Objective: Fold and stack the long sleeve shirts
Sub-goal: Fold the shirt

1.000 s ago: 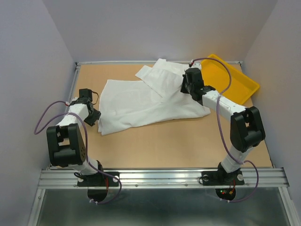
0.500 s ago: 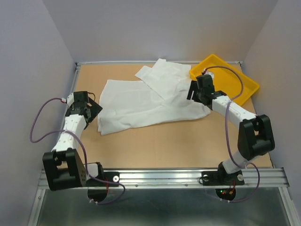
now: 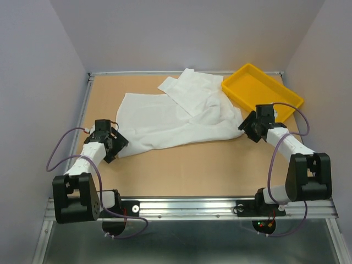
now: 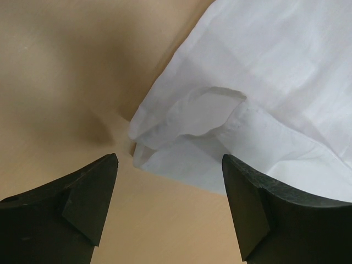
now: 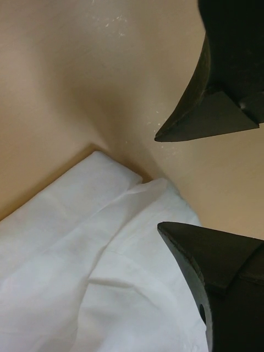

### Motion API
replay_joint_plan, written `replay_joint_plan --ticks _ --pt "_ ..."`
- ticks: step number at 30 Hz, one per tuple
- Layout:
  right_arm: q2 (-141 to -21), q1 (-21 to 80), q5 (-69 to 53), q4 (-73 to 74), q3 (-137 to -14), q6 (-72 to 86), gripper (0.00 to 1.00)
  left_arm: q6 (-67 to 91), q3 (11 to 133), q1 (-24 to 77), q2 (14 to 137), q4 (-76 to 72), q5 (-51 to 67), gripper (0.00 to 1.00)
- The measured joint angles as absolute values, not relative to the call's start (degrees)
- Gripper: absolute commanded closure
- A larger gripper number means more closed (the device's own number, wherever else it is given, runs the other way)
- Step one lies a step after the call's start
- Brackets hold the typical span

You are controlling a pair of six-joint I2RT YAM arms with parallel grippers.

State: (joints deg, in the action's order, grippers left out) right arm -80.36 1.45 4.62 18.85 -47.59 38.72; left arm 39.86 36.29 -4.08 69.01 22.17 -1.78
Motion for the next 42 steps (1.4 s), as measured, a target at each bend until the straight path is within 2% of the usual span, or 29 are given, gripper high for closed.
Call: replay_joint_plan --ticks 7,17,18,19,26,29,30,31,34,42 --pt "-79.1 0.7 2.4 16.6 -43.6 43.4 0.38 39.9 36.3 -3.0 71.9 19.7 -2.0 0.19" --pt "-80.0 0.7 -2.6 10.9 -38.3 48.1 0.46 39.7 36.0 -2.5 74.6 18.4 -3.6 0.43" --pt "-80.3 0.7 -2.6 10.2 -38.1 48.4 0.49 39.7 36.0 -2.5 74.8 18.3 -3.8 0.44" --pt "-80.4 0.7 -2.6 9.7 -37.9 48.5 0.5 39.6 36.0 -2.5 75.0 18.1 -4.1 0.51" --pt "-82.7 0.7 -2.8 6.3 -37.7 49.6 0.65 38.3 36.7 -2.5 76.5 17.8 -5.0 0.63" --pt "-83.2 0.7 -2.8 5.1 -37.7 49.8 0.78 37.8 37.4 -2.3 77.4 17.9 -5.3 0.74" --pt "-83.4 0.7 -2.8 4.7 -37.6 49.9 0.85 37.5 37.7 -2.3 77.8 18.0 -5.5 0.79" --pt "-83.5 0.7 -2.8 4.5 -37.6 49.9 0.89 37.3 38.0 -2.3 78.1 18.1 -5.7 0.9" --pt "-83.8 0.7 -2.6 3.6 -37.3 49.9 0.99 36.7 38.8 -2.3 79.2 18.3 -6.0 1.0" --pt "-81.1 -0.8 -2.6 3.8 -34.2 48.5 0.99 33.6 43.8 -2.2 83.6 21.2 -8.1 1.0"
